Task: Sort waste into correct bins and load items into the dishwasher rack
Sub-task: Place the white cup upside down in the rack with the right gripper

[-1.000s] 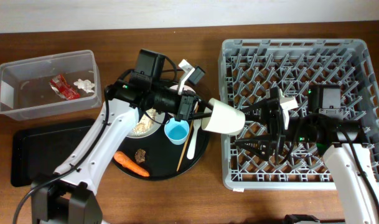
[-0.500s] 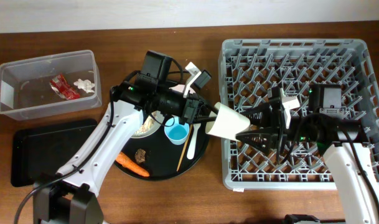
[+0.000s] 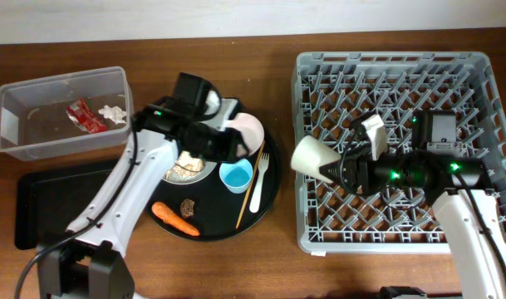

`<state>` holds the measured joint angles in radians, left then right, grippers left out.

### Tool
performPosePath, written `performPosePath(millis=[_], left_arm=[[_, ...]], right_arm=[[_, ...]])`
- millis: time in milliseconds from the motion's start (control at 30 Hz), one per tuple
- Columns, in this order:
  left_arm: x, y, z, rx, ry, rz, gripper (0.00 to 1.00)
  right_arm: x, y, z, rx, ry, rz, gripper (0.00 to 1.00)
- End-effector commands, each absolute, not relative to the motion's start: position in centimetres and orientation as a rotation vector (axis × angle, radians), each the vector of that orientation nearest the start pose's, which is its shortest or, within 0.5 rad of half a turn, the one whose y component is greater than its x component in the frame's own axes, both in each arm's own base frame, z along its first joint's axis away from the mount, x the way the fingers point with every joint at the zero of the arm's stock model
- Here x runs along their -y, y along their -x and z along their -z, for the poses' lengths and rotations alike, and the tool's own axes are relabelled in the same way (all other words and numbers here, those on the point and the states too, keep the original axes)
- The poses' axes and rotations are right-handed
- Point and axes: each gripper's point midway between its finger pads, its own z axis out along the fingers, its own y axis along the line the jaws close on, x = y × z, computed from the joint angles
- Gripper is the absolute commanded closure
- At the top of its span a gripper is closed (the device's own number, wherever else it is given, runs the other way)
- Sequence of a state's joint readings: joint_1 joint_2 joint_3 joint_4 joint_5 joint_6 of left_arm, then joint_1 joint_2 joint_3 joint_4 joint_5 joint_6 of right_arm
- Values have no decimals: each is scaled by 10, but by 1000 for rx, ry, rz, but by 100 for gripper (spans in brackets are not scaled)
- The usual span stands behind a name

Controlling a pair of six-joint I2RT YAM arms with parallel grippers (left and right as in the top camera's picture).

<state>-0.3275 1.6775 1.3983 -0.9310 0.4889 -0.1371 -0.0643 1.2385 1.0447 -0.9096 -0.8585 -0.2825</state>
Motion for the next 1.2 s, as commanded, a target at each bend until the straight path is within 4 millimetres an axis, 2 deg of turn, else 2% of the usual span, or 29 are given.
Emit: performPosePath(millis=[0, 33, 67, 100, 167, 200, 267, 300, 333, 400, 500, 533, 567, 600, 633, 667, 700, 733, 767, 800, 900, 1000, 1067, 1167], left_arm=[[110, -345, -130, -2915, -68, 288, 55], [101, -344, -129, -2926, -44, 251, 55], [89, -342, -128, -2940, -8, 209, 55], [79, -341, -128, -2953, 27, 186, 55], [71, -339, -127, -2966, 62, 181, 55], [71, -339, -127, -2966, 62, 181, 55], [71, -339, -127, -2967, 62, 182, 55], [71, -338, -127, -2970, 62, 181, 55], [71, -338, -127, -2971, 62, 181, 55], [71, -338, -127, -2971, 62, 181, 55], [71, -338, -127, -2971, 61, 183, 54], [73, -337, -127, -2972, 60, 193, 54], [79, -336, -128, -2974, 55, 246, 53], [82, -336, -128, -2975, 51, 275, 53], [86, -335, -129, -2976, 42, 299, 53], [88, -334, -129, -2977, 35, 300, 53], [90, -334, -129, -2977, 24, 301, 53], [94, -333, -129, -2978, 7, 302, 53], [96, -332, -129, -2979, 0, 303, 53], [97, -332, -129, -2979, -8, 303, 52], [100, -331, -129, -2981, -21, 304, 52], [100, -331, -129, -2980, -21, 304, 52], [100, -331, -129, -2980, -21, 303, 51], [100, -332, -129, -2975, -22, 304, 51]], right_arm=[[-32, -296, -222, -2598, 20, -382, 39], [-16, -294, -231, -2607, -61, -297, 39], [0, -292, -243, -2602, -130, -231, 30], [15, -289, -252, -2592, -187, -195, 28], [57, -281, -269, -2551, -367, -111, 36], [89, -273, -270, -2528, -507, -48, 36], [133, -252, -253, -2549, -777, 18, 36], [138, -249, -246, -2565, -833, -28, 36], [139, -248, -241, -2577, -856, -61, 35], [136, -253, -231, -2608, -874, -136, 28], [115, -263, -223, -2659, -800, -249, 23], [97, -270, -225, -2684, -666, -318, 22], [70, -277, -229, -2694, -478, -425, 21], [55, -279, -229, -2716, -399, -441, 22], [34, -283, -228, -2738, -279, -454, 31], [19, -287, -227, -2751, -182, -452, 48], [8, -292, -224, -2763, -116, -439, 72], [-6, -300, -215, -2791, -25, -411, 83], [-10, -304, -209, -2808, 5, -403, 84], [-14, -308, -199, -2844, 22, -385, 87], [-10, -316, -154, -3008, -40, -369, 88], [-5, -309, -119, -3160, -62, -358, 89], [3, -302, -109, -3226, -73, -286, 89], [19, -291, -109, -3282, -155, -133, 89]])
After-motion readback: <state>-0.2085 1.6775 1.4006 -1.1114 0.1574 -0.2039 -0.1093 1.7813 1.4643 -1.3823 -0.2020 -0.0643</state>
